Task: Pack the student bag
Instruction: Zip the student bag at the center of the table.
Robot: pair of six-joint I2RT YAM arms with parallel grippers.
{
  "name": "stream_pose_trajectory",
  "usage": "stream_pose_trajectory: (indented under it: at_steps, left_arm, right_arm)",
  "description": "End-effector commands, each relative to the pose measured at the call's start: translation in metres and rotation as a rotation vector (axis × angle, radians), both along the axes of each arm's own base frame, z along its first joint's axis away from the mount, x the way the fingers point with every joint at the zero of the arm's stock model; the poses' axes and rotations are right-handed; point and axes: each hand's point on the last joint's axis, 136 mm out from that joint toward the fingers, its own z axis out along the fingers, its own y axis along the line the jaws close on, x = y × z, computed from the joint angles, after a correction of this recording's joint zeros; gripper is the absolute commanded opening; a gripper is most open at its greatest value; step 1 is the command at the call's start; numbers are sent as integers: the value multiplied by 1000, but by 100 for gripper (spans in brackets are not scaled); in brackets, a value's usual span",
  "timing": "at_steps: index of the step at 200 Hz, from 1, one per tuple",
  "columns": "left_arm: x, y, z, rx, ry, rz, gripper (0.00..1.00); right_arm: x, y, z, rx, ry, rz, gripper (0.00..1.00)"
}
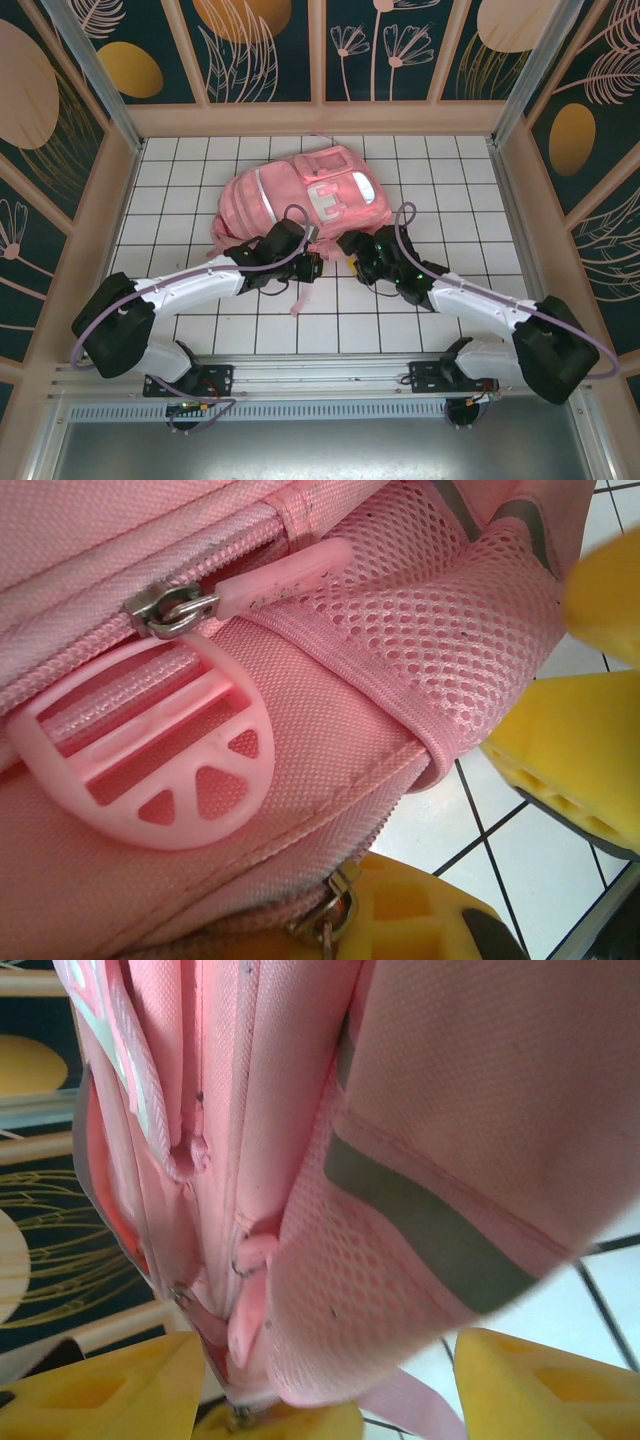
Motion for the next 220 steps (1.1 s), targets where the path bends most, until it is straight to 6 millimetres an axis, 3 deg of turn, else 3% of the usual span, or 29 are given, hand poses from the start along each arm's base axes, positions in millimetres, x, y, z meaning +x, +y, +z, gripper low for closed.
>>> stream_pose_trajectory:
  at_steps: [1,11,33,63,122,197,220]
  left_arm:
    - [4,-23,41,-119,-95,-61,0]
    - [4,-23,43,-120,-99,-64,0]
    - [3,-18,41,-103,-106,-57,0]
    - [3,-4,35,-46,-118,-28,0]
    - [-1,26,21,56,-125,34,0]
    - [-1,46,8,107,-92,88,0]
    - [1,52,10,98,-89,103,0]
  right_arm:
    - [20,18,18,133,-7,-43,64]
    - [26,21,12,125,-2,-50,59]
    - [37,21,3,95,1,-82,35]
    - [49,-1,-7,17,9,-175,0]
    - [55,-42,-11,-49,12,-260,0]
    - [59,-71,-14,-161,-8,-276,0]
    - [69,-97,-14,-275,-19,-311,0]
